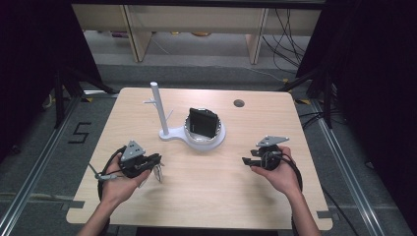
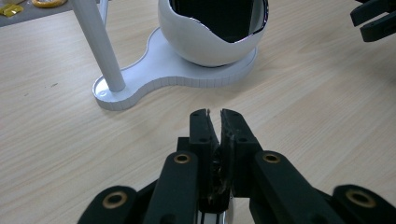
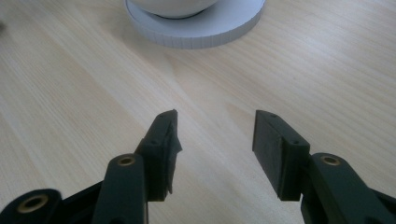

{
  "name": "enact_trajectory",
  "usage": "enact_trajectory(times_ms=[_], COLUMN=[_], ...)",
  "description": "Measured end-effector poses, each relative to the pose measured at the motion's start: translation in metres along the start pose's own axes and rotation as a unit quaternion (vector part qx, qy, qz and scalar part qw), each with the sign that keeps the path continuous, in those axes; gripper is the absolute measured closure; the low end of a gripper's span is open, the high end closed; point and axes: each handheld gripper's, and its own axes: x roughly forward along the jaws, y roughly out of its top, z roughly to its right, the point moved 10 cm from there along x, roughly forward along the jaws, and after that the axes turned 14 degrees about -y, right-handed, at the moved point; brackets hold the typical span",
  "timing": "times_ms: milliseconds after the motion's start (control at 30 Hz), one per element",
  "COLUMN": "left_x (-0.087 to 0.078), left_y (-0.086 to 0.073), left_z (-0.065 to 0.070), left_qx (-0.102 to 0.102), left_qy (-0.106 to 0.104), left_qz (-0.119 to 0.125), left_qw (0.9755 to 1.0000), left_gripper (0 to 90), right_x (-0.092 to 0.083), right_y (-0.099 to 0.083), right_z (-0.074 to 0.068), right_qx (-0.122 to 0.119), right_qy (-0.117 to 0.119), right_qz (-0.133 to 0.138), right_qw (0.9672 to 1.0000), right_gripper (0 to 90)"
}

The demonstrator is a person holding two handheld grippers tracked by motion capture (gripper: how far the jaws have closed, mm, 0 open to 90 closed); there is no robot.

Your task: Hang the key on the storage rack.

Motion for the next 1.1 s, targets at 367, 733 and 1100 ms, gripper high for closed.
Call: enact_trajectory(times_ms=[367, 733, 1100], left_x=[0.002, 0.019, 0.030], left_y=[0.011, 0.031, 0.047], left_z=[0.012, 0.039, 0.056], left_qx=[0.008, 0.033, 0.050], left_qy=[-0.017, -0.050, -0.071], left_qz=[0.010, 0.010, 0.019], left_qw=[0.9998, 0.9982, 0.9960], left_gripper=[83.1, 83.3, 83.4], right_x=[-0.001, -0.001, 0.006], right_y=[0.010, 0.045, 0.063], right_z=[-0.017, -0.095, -0.143], right_qx=[-0.022, -0.089, -0.130], right_qy=[0.028, 0.125, 0.166], right_qz=[0.028, 0.063, 0.093], right_qw=[0.9990, 0.9862, 0.9730], right_gripper=[60.6, 68.0, 67.6])
